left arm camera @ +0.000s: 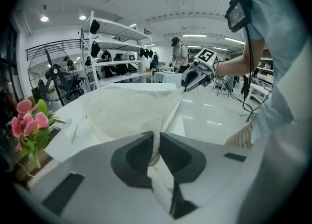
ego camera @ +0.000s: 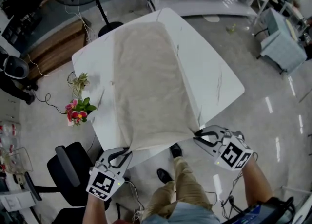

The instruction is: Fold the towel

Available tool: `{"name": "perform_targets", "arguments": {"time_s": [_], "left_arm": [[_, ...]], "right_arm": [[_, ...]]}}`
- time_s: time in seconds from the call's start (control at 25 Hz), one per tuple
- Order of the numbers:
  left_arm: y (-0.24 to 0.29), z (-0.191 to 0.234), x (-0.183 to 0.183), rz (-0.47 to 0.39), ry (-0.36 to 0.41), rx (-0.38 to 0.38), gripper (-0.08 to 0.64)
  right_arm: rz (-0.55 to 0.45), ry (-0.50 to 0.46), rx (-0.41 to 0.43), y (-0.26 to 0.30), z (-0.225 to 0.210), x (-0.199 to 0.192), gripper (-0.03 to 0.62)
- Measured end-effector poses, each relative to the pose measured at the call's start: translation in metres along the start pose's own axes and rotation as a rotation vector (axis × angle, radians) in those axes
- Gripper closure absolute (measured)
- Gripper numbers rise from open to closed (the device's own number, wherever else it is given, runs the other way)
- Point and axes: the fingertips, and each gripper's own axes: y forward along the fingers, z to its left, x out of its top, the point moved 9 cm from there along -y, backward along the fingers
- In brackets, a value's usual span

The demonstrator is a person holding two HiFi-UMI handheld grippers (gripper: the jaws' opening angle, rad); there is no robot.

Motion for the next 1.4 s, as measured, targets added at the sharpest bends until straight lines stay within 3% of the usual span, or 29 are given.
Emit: {"name": "perform_targets", "arguments": {"time_s": [0.4, 0.88, 1.4], "left_arm": [[-0.050, -0.044, 0.022, -0.049, -0.005, 0.052, 0.514], [-0.116, -0.089, 0.064, -0.104, -0.007, 0.103, 0.514], [-0.127, -0.060, 0.127, -0.183, 0.013, 0.188, 0.512]], "right_arm": [[-0.032, 0.074, -0.091, -0.055, 0.050, 0.022, 0.560], [-0.156, 0.096, -0.166, -0.132, 0.094, 0.056, 0.560], [-0.268, 0.107, -0.263, -0.165, 0.054, 0.095, 0.560]]}}
